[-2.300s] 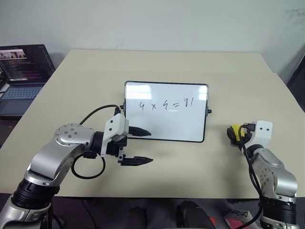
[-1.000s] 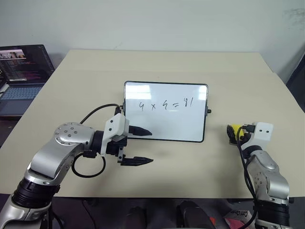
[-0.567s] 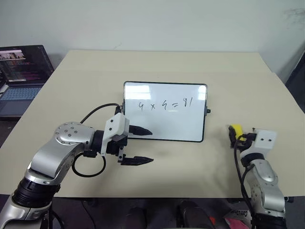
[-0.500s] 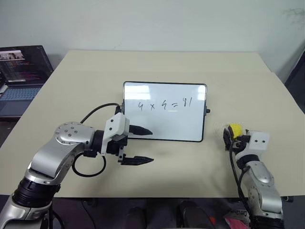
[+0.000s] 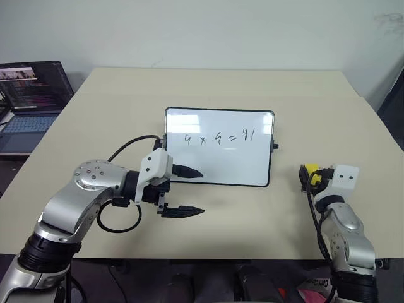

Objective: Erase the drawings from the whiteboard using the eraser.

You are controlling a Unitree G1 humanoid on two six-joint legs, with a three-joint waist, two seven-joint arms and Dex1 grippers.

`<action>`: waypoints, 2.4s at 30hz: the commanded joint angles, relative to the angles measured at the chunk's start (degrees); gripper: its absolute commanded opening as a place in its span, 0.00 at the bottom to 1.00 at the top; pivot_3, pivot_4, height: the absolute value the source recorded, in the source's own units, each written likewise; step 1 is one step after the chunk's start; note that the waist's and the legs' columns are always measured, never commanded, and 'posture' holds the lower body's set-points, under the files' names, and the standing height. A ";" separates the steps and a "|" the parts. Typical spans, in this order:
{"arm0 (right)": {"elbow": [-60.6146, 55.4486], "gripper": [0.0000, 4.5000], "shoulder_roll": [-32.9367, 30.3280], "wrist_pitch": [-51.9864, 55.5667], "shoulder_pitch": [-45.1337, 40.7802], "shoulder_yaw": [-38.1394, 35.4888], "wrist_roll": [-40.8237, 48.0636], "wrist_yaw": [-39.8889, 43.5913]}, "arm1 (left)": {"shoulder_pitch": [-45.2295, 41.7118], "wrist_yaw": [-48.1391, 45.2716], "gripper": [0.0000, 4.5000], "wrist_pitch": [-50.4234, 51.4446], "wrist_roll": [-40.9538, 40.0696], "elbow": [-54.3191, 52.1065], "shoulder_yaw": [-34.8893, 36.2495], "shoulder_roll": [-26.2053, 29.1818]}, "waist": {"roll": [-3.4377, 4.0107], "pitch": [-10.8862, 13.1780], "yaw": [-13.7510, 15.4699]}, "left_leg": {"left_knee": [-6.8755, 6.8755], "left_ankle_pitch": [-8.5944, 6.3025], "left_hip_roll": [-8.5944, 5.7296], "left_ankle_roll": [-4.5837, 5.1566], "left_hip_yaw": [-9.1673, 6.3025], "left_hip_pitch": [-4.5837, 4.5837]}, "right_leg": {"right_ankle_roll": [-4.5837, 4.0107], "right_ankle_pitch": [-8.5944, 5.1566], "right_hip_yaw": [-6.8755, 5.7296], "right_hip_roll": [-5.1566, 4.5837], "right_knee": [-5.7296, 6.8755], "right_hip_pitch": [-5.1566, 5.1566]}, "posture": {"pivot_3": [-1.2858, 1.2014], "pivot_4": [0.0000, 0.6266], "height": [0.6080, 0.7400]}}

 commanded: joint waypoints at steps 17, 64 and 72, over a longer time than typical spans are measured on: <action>1.40 0.39 -1.79 3.86 -2.66 -1.28 1.55 -0.02 | -0.64 1.05 1.00 0.96 -0.51 -2.08 0.42 -0.31 | 0.03 0.02 -0.02 | 0.00 0.00 0.00 0.00 0.00 0.00 | 0.00 0.00 0.01 0.00 0.00 0.00 | 0.52 0.24 1.00; -3.58 0.33 -1.47 0.56 -31.79 32.25 -15.81 18.68 | 10.50 20.05 1.00 4.92 1.80 9.93 17.30 -0.46 | -0.06 0.32 -0.03 | 0.01 0.01 0.04 -0.02 -0.34 -0.05 | -0.11 -0.07 -0.20 -0.04 0.01 -0.01 | 0.52 0.24 1.00; 12.65 0.32 3.01 -6.18 -41.52 37.52 -22.38 17.90 | 6.88 18.77 1.00 6.95 2.44 8.89 13.94 -0.48 | -0.06 0.32 -0.08 | -0.01 0.01 0.05 -0.02 -0.36 -0.11 | -0.12 -0.07 -0.34 -0.30 0.03 -0.08 | 0.52 0.24 1.00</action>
